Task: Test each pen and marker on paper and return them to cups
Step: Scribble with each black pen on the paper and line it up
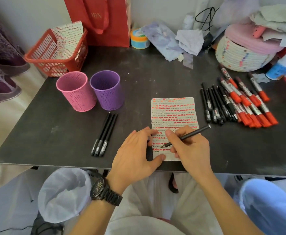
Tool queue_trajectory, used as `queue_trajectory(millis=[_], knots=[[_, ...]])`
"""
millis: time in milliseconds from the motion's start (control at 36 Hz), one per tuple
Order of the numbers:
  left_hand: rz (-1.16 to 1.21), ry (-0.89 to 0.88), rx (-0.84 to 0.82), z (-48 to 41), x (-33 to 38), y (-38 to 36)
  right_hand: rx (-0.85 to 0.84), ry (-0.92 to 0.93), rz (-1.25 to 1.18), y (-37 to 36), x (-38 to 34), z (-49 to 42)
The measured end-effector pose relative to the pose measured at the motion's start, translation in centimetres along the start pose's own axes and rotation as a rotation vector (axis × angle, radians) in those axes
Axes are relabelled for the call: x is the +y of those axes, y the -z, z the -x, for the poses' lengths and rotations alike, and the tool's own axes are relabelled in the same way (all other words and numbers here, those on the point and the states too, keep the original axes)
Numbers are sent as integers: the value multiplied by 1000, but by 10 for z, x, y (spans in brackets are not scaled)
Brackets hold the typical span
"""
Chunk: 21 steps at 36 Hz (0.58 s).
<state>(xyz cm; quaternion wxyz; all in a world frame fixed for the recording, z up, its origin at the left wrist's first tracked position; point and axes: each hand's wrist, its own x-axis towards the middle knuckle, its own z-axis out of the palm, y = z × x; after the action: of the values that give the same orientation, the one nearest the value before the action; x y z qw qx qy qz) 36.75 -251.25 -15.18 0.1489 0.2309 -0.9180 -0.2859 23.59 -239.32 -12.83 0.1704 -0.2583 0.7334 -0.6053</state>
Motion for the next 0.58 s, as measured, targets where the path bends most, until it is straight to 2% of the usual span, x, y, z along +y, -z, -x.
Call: queue_trajectory(millis=[167, 583], knots=[[-8, -2, 16, 0, 0, -1, 35, 57, 145, -3, 10, 3], [-13, 13, 5, 0, 3, 2, 36, 74, 165, -3, 14, 3]])
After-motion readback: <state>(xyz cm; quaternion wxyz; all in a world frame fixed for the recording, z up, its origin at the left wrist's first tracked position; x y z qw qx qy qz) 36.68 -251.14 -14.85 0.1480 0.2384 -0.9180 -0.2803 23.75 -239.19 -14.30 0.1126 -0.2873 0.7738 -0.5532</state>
